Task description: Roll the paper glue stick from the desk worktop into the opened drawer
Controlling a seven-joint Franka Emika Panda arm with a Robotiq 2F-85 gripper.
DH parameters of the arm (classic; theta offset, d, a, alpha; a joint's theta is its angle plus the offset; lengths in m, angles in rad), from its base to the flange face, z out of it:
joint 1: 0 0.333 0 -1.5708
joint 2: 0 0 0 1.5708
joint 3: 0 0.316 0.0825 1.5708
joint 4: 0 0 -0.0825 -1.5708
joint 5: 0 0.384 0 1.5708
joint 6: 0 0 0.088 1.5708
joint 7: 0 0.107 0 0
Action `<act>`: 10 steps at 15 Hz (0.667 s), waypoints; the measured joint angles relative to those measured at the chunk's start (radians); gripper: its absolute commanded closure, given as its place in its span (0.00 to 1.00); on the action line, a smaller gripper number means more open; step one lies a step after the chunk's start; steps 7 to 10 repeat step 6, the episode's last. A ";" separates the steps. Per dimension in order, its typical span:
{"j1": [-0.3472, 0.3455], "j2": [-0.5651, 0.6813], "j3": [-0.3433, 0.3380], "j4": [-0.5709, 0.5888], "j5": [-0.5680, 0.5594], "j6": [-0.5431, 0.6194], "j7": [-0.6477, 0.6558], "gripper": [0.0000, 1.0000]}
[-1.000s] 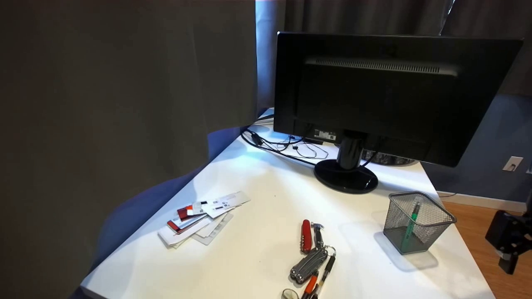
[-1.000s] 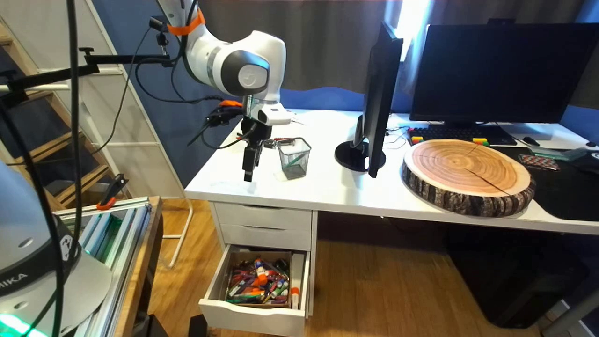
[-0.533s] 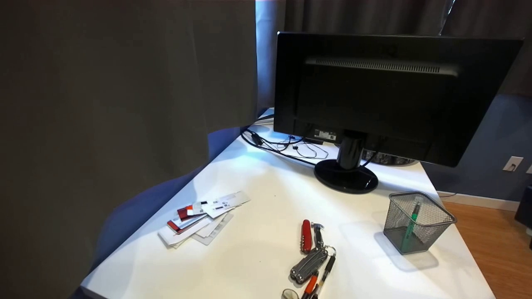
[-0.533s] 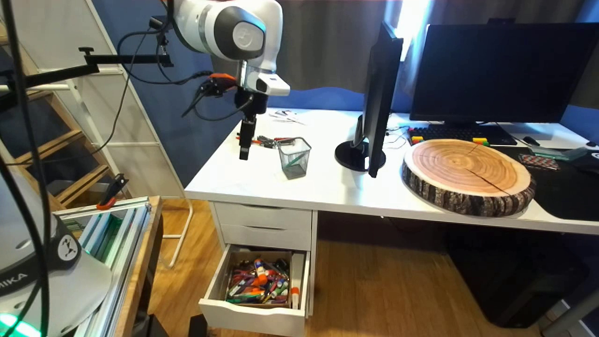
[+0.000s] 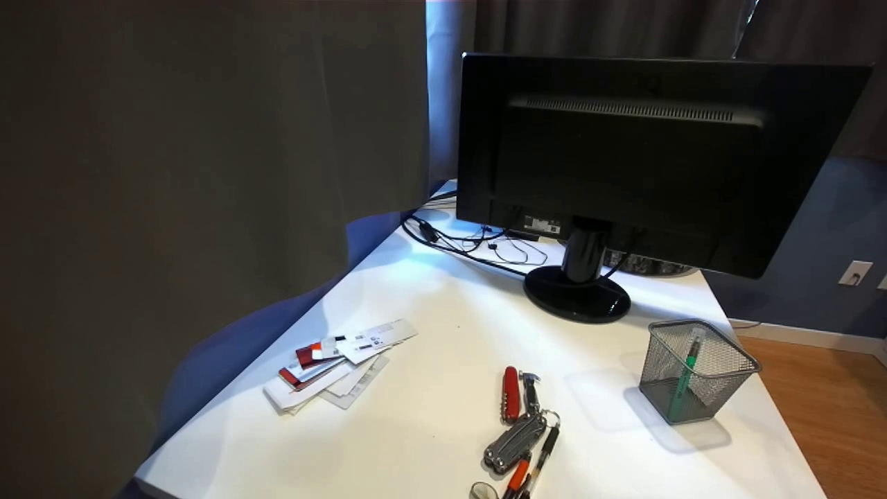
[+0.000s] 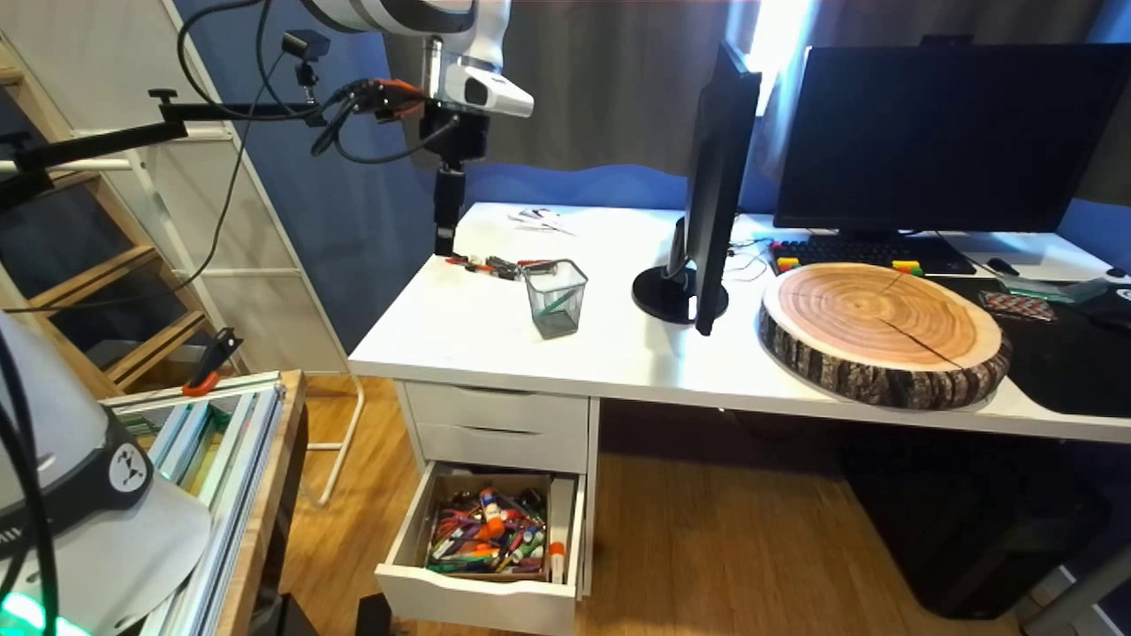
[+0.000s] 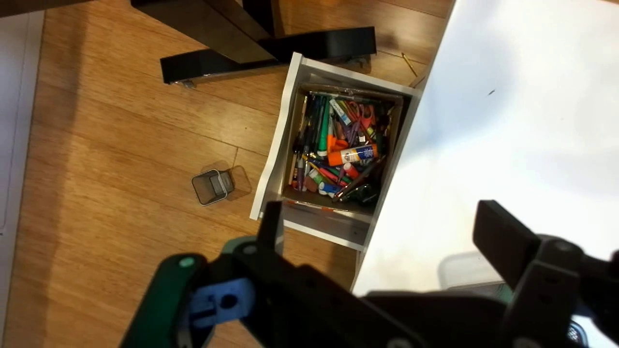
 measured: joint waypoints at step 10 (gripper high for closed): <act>-0.012 -0.086 0.025 -0.026 0.000 -0.037 -0.002 0.00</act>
